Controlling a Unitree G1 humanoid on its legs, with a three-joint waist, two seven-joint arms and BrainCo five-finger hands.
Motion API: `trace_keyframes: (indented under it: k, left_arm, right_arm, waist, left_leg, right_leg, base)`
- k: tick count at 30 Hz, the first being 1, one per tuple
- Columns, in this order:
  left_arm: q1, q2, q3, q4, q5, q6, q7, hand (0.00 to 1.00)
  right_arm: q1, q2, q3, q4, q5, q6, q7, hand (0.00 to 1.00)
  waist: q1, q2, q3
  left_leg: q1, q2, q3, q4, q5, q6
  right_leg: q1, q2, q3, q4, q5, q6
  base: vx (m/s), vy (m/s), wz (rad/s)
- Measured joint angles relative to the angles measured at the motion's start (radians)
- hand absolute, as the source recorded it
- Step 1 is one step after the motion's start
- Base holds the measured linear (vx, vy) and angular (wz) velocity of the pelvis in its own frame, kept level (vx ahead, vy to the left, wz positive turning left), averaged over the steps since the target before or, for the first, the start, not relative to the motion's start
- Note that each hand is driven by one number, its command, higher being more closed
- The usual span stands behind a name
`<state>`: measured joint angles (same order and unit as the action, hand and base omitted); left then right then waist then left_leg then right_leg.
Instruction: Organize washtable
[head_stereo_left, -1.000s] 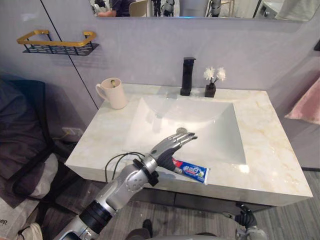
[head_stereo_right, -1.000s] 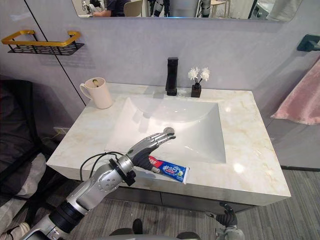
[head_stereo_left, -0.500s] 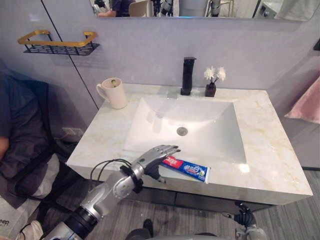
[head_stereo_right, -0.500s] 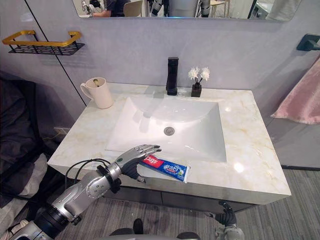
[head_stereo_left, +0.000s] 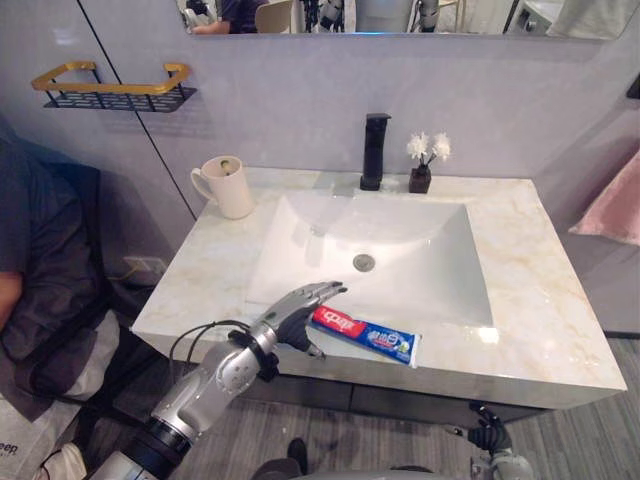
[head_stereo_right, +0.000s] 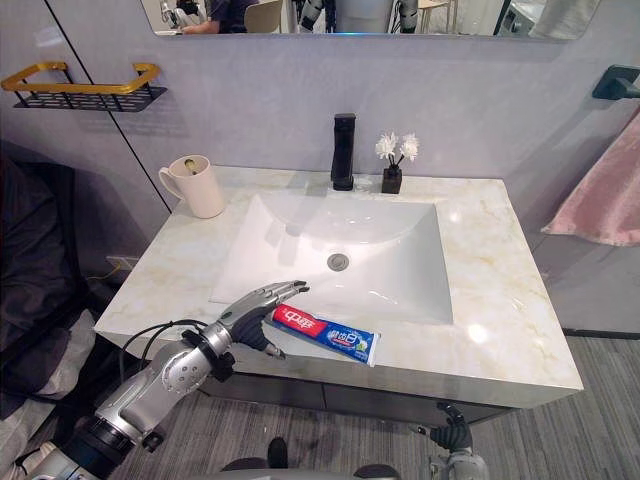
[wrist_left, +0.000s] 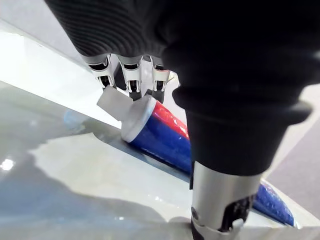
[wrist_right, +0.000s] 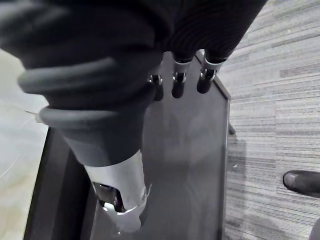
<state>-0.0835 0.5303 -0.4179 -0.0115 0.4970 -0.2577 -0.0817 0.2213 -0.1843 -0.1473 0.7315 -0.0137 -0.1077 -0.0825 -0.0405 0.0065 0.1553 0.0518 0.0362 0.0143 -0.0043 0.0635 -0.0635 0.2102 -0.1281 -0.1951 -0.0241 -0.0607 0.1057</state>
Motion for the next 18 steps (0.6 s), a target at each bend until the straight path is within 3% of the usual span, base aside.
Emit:
trace_keyframes:
  k: [5,18]
  left_arm:
    - [-0.001,-0.012,0.112,0.000,-0.057,0.030,0.019,0.00]
    - [-0.019,-0.015,0.105,0.010,-0.001,0.042,0.043,0.00]
  right_arm:
    - [0.000,0.001,0.000,0.000,-0.019,0.003,0.000,0.00]
    - [0.001,0.003,0.000,0.002,-0.028,0.005,0.000,0.00]
  waist:
    - [0.001,-0.001,0.000]
    - [-0.001,-0.003,-0.002]
  left_leg:
    - [0.014,-0.001,0.000,-0.034,0.015,0.001]
    - [0.018,-0.002,0.006,-0.062,0.020,0.004]
  right_leg:
    - [0.000,0.000,0.000,-0.005,0.000,0.001]
    - [-0.007,0.000,0.004,-0.016,0.001,0.002]
  base:
    - [0.00,0.000,0.00]
    - [0.00,-0.002,-0.01]
